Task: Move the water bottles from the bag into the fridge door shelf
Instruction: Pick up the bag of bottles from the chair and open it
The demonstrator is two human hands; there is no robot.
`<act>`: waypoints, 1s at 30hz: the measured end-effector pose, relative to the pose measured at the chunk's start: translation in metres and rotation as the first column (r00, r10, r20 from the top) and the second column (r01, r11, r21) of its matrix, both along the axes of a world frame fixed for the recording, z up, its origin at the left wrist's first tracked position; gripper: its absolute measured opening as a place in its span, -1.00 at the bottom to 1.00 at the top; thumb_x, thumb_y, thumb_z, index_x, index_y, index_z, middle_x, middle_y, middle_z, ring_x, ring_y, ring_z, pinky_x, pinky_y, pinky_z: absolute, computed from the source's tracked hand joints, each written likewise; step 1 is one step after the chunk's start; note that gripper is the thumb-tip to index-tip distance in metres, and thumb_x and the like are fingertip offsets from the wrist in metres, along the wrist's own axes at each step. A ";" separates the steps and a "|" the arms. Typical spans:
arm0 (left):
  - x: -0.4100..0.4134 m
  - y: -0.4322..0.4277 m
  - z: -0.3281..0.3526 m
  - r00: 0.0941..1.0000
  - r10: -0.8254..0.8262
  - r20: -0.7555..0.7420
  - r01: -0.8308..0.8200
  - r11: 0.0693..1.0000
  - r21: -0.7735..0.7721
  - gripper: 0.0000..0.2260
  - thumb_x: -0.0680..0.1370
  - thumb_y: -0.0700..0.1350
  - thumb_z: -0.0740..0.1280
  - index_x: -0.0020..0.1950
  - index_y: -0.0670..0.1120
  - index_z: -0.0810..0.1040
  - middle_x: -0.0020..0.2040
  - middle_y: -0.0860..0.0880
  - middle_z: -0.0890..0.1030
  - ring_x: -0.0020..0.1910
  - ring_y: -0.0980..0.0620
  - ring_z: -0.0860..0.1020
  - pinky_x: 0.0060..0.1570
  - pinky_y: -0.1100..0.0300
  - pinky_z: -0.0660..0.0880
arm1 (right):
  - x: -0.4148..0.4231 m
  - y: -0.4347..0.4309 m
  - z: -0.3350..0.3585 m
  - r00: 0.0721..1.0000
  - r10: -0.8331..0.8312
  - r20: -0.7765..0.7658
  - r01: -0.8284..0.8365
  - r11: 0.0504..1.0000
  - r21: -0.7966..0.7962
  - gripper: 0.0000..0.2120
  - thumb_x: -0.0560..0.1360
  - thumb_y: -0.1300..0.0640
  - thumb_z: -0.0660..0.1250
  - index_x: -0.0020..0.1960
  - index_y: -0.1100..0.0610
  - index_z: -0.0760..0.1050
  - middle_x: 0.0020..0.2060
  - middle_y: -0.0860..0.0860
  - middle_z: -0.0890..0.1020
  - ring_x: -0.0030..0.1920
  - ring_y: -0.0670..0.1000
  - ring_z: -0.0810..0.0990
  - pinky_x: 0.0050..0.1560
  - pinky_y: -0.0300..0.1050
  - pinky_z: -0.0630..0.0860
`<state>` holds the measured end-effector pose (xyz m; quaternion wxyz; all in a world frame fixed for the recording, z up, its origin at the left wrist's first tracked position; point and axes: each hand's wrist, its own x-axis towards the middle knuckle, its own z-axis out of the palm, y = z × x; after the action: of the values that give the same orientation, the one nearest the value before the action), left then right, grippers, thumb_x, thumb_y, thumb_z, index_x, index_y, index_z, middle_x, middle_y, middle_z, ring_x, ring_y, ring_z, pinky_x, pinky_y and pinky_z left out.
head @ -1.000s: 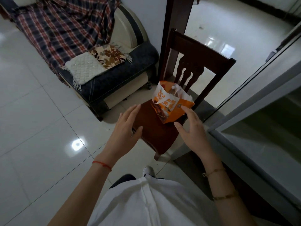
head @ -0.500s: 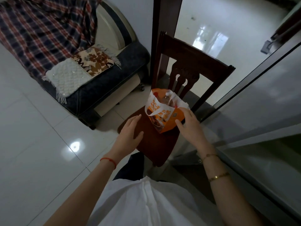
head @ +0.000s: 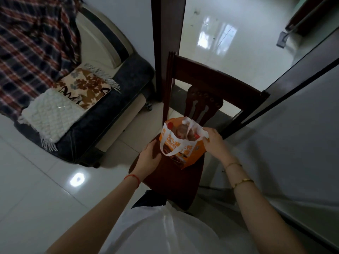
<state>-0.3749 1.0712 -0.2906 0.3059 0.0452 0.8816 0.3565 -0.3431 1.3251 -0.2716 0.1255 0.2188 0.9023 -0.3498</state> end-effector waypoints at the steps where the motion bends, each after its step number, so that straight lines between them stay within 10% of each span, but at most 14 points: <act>1: -0.009 0.002 -0.006 0.999 0.021 0.037 -0.021 1.000 0.002 -0.43 0.57 -0.07 0.29 0.56 -0.09 0.21 0.51 -0.10 0.34 0.45 -0.08 0.37 0.40 -0.04 0.38 | -0.009 0.002 -0.005 1.000 -0.007 0.026 0.007 1.000 -0.005 -0.63 0.62 0.20 0.17 0.42 0.17 0.32 0.37 0.12 0.37 0.36 0.11 0.39 0.27 -0.08 0.37; 19: -0.086 0.055 -0.109 0.872 0.214 0.440 -0.195 0.977 -0.088 -0.31 0.57 -0.02 0.30 0.60 -0.16 0.06 0.56 -0.17 0.22 0.52 -0.16 0.26 0.44 -0.04 0.29 | -0.102 0.033 -0.121 0.929 0.039 0.369 -0.035 0.999 -0.019 -0.68 0.59 0.25 0.10 0.30 0.21 0.43 0.25 0.19 0.52 0.25 0.19 0.49 0.24 0.02 0.44; 24: -0.096 0.066 -0.135 0.896 0.184 0.404 -0.150 0.982 -0.114 -0.50 0.48 0.02 0.30 0.39 -0.13 0.41 0.29 -0.13 0.49 0.28 -0.16 0.50 0.25 -0.08 0.50 | -0.105 0.039 -0.157 0.881 0.090 0.464 -0.132 0.990 0.058 -0.77 0.57 0.12 0.15 0.16 0.16 0.47 0.07 0.17 0.61 0.04 0.15 0.57 0.03 -0.03 0.51; 30: -0.095 0.073 -0.139 0.910 0.247 0.334 -0.236 0.969 -0.073 -0.75 0.59 0.00 0.23 0.09 -0.16 0.52 -0.10 -0.03 0.57 -0.23 0.11 0.51 -0.32 0.30 0.44 | -0.096 0.050 -0.189 0.815 0.145 0.562 -0.371 0.875 0.312 -0.50 0.39 -0.15 0.27 0.27 0.04 0.45 0.19 0.08 0.54 0.22 0.14 0.50 0.27 0.05 0.44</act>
<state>-0.4700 1.1440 -0.4292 0.4081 -0.1312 0.8196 0.3800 -0.4394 1.3753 -0.4601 0.3641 0.1989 0.9078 -0.0606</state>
